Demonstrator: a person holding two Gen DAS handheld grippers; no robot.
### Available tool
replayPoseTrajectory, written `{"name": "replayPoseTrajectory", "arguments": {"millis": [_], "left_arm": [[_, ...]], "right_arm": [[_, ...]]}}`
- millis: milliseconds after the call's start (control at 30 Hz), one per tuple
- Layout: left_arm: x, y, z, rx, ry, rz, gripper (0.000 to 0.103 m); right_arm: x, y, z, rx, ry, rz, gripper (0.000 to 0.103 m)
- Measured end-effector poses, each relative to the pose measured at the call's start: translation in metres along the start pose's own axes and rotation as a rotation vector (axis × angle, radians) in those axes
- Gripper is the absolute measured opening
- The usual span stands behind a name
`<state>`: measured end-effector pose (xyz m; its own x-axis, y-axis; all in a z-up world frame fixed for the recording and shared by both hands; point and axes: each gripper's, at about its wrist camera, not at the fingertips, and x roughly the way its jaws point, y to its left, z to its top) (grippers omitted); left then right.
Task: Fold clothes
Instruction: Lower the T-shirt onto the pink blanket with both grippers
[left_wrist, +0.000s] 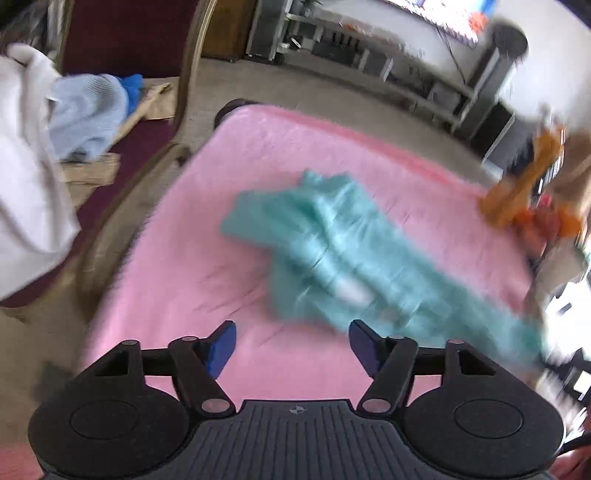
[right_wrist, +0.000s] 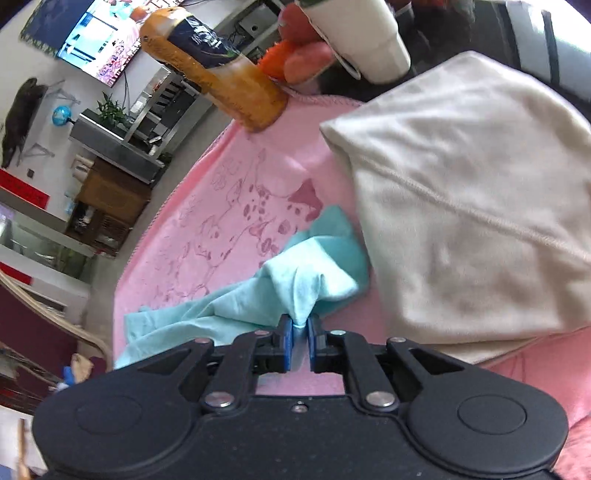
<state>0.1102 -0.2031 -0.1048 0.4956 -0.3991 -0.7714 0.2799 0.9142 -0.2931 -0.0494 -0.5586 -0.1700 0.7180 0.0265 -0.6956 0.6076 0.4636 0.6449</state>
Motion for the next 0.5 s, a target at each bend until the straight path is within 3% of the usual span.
{"name": "replayPoseTrajectory", "arguments": {"millis": [167, 500], "left_arm": [[0.041, -0.024, 0.032, -0.141, 0.021, -0.100, 0.046], [0.110, -0.024, 0.047, -0.265, 0.108, -0.146, 0.044]], "right_arm": [[-0.001, -0.013, -0.002, 0.033, 0.017, 0.048, 0.011], [0.007, -0.014, 0.002, 0.081, 0.047, 0.049, 0.012]]}}
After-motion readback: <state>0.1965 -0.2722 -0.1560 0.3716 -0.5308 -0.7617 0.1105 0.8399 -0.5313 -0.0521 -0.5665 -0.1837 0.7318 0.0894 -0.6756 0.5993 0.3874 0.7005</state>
